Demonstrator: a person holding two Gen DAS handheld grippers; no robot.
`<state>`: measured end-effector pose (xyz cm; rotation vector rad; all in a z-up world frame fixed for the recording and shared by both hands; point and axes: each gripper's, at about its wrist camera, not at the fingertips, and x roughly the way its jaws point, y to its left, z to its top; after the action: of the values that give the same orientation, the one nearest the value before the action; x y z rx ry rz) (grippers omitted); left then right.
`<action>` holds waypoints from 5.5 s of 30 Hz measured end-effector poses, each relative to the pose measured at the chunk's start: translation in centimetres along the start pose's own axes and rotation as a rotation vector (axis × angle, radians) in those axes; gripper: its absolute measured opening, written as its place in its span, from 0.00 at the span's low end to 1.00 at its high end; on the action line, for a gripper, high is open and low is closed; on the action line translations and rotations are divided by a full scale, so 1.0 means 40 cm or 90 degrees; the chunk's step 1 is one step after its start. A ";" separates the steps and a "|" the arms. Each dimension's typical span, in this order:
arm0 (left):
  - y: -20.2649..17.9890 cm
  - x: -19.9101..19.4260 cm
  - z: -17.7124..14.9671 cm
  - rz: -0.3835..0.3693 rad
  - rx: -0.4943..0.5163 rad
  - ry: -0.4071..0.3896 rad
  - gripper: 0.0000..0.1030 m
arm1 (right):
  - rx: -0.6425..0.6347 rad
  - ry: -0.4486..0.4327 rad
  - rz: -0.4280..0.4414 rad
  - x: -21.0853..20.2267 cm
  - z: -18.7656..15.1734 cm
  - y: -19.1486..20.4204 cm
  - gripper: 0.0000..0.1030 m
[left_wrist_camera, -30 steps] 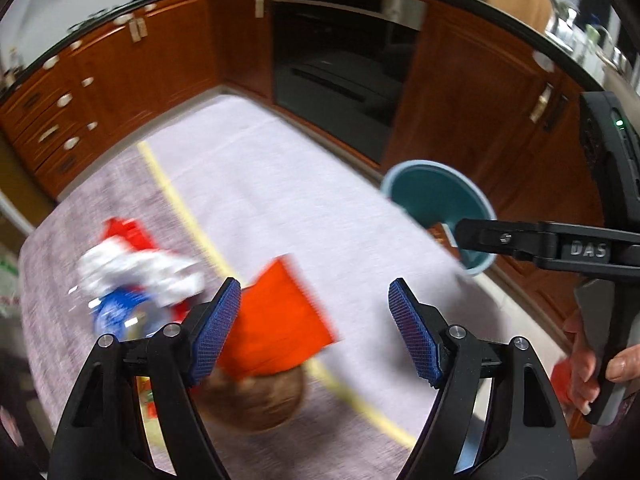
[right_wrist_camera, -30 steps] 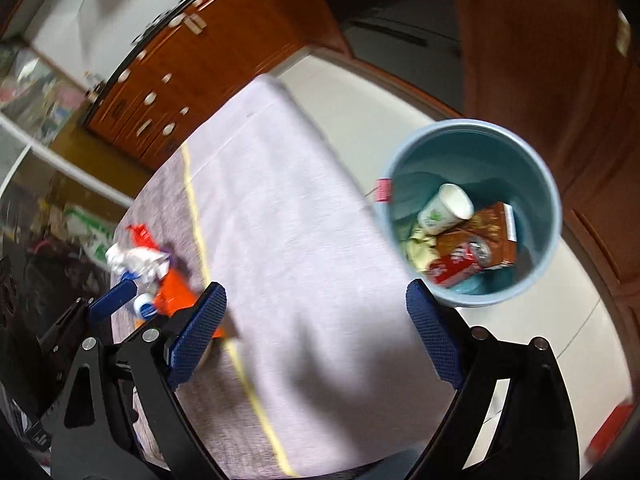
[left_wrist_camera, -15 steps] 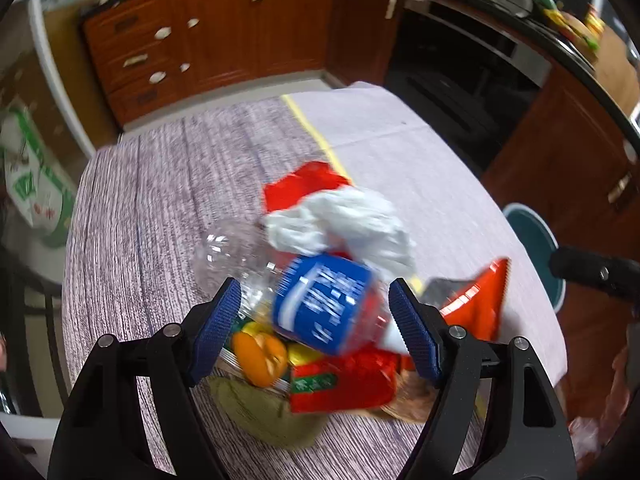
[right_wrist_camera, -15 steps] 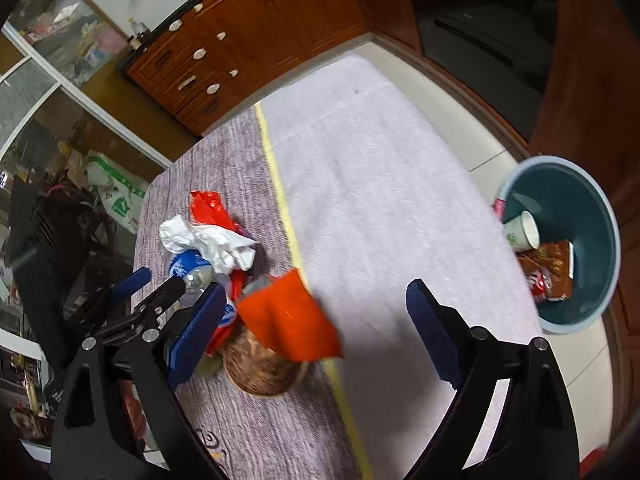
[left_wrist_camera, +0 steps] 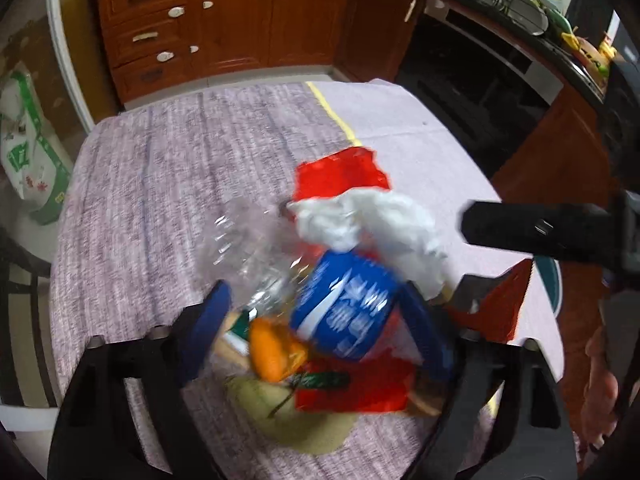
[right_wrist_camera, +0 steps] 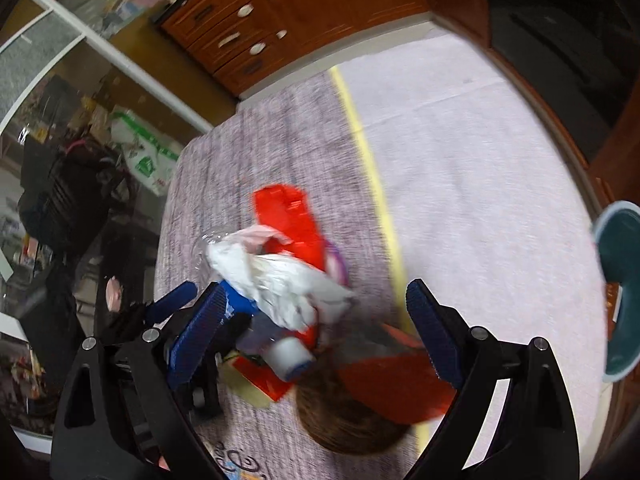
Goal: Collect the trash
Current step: 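Move both tools back over the remaining trash on the table, then grasp the blue-labelled water bottle with the left tool while the right tool grasps the tissue, then carry the bottle and tissue over the teal bin and open both tools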
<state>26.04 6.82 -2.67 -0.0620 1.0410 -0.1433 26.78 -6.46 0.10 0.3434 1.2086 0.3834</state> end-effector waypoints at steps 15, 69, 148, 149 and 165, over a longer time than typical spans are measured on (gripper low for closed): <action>0.096 -0.021 -0.021 -0.043 -0.039 0.002 0.91 | -0.035 0.042 0.002 0.107 0.012 0.065 0.05; -0.017 0.119 0.037 -0.048 -0.109 0.058 0.83 | -0.023 -0.020 0.042 -0.035 0.025 -0.014 0.04; -1.081 0.339 -0.041 -0.131 0.415 0.130 0.93 | 0.366 -0.163 -0.033 -0.367 -0.289 -0.940 0.04; -1.086 0.340 -0.038 -0.131 0.416 0.127 0.95 | 0.366 -0.163 -0.035 -0.368 -0.288 -0.940 0.04; -0.990 0.267 -0.011 -0.159 0.363 0.107 0.95 | 0.386 -0.179 -0.042 -0.369 -0.255 -0.942 0.73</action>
<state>27.46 -33.89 -7.29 0.3428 1.1235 -0.6763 16.49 -46.11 -7.90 0.8470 1.0349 -0.1005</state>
